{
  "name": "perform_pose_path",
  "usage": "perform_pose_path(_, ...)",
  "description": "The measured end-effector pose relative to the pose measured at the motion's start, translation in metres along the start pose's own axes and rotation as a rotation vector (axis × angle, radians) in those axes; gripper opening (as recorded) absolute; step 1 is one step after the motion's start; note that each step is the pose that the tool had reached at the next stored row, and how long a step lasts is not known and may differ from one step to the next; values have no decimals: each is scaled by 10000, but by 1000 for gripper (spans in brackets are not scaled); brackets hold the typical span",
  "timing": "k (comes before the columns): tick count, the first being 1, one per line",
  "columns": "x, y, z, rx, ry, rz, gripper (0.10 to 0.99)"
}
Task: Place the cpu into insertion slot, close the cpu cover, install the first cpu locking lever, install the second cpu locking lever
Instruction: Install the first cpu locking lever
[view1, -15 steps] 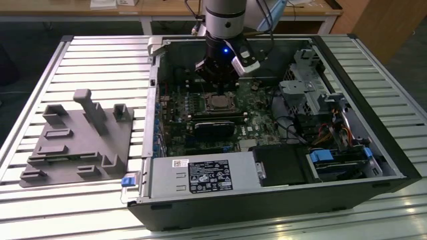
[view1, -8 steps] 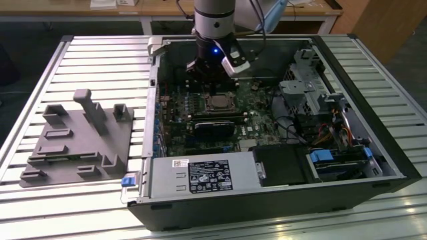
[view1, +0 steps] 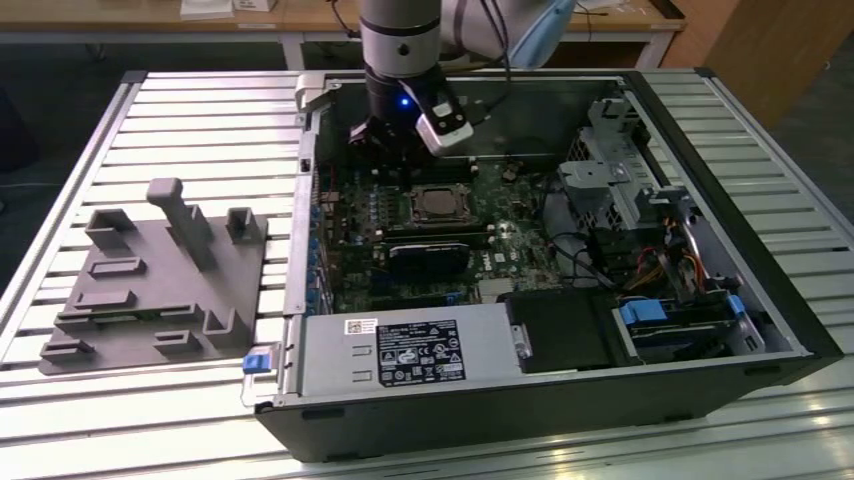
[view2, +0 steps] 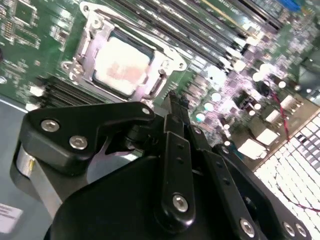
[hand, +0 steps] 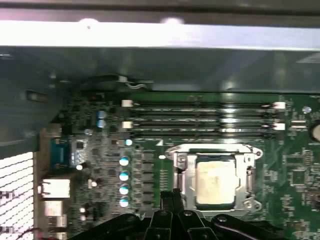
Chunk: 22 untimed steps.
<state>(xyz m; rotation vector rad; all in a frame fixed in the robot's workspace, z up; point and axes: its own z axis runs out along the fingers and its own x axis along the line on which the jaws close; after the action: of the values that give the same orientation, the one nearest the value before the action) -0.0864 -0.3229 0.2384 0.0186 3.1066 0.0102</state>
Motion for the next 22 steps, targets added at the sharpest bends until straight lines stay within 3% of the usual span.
perform_pose_path(4,15,0,-28,1,-30,-2,106)
perform_pose_path(12,14,1,-203,-2,-158,-1,106)
perform_pose_path(18,131,0,-209,-8,-322,-2,106)
perform_pose_path(20,158,-1,-210,-73,-330,1,106)
perform_pose_path(22,178,-1,-209,-234,-327,9,106)
